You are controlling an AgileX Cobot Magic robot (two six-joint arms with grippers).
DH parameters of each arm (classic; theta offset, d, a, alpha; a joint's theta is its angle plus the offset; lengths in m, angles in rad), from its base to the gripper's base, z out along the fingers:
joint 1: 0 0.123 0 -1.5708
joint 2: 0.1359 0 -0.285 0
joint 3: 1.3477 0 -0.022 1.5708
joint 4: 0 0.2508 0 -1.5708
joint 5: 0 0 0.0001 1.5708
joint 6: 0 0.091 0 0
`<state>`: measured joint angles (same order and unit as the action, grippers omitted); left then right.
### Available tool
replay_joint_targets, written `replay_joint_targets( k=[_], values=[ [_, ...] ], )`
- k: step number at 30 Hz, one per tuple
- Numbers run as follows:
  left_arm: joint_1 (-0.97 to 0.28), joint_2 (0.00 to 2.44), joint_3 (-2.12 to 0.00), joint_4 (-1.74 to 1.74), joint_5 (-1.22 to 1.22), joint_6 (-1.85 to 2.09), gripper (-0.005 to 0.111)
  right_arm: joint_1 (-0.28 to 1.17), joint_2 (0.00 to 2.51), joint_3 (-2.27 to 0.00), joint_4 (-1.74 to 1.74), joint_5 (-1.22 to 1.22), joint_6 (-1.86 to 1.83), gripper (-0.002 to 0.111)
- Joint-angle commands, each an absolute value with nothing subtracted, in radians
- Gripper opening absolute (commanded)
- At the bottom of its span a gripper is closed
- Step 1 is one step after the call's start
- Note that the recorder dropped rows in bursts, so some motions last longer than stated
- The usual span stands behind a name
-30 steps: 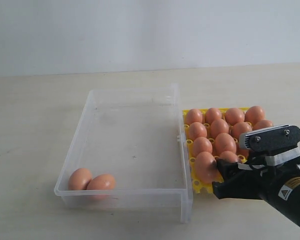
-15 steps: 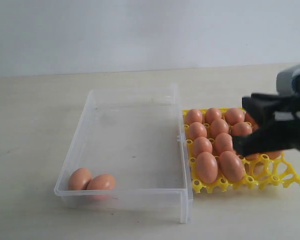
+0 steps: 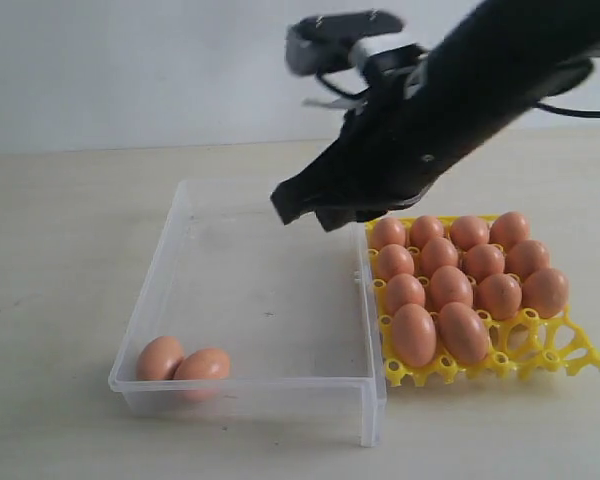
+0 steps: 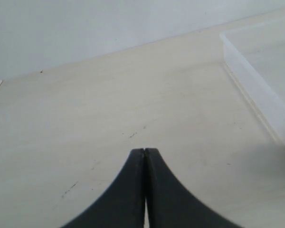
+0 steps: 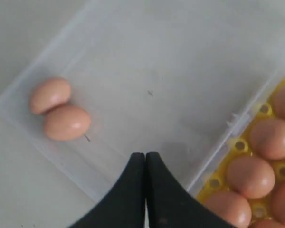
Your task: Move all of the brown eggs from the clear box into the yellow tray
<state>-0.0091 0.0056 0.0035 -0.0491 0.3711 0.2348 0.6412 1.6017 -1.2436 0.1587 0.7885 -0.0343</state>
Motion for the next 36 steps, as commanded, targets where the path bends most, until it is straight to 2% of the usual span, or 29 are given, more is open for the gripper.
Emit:
replay_joint_targets(
  k=[1,2,3,4,6,7,31,33,36],
  values=[
    [-0.010,0.000,0.000,-0.051,0.364,0.236,0.000,0.697,1.886,-1.511,0.169,1.053,0.088,0.010],
    [-0.010,0.000,0.000,-0.051,0.364,0.236,0.000,0.716,1.964,-1.578,0.278,1.076,0.068,0.023],
    [-0.010,0.000,0.000,-0.051,0.364,0.236,0.000,0.719,1.990,-1.597,0.323,1.076,0.068,0.029],
    [-0.010,0.000,0.000,-0.051,0.364,0.236,0.000,0.722,2.047,-1.632,0.445,1.063,0.068,0.044],
    [-0.010,0.000,0.000,-0.051,0.364,0.236,0.000,0.714,2.106,-1.643,0.505,1.056,0.082,0.058],
    [-0.010,0.000,0.000,-0.051,0.364,0.236,0.000,0.701,2.130,-1.643,0.507,1.056,0.116,0.060],
    [-0.010,0.000,0.000,-0.051,0.364,0.236,0.000,0.690,2.272,-1.643,0.629,0.979,0.142,0.059],
    [-0.010,0.000,0.000,-0.051,0.364,0.236,0.000,0.690,2.272,-1.643,0.626,0.962,0.131,0.056],
    [-0.010,0.000,0.000,-0.051,0.364,0.236,0.000,0.690,2.272,-1.643,0.601,0.947,0.131,0.037]
  ],
)
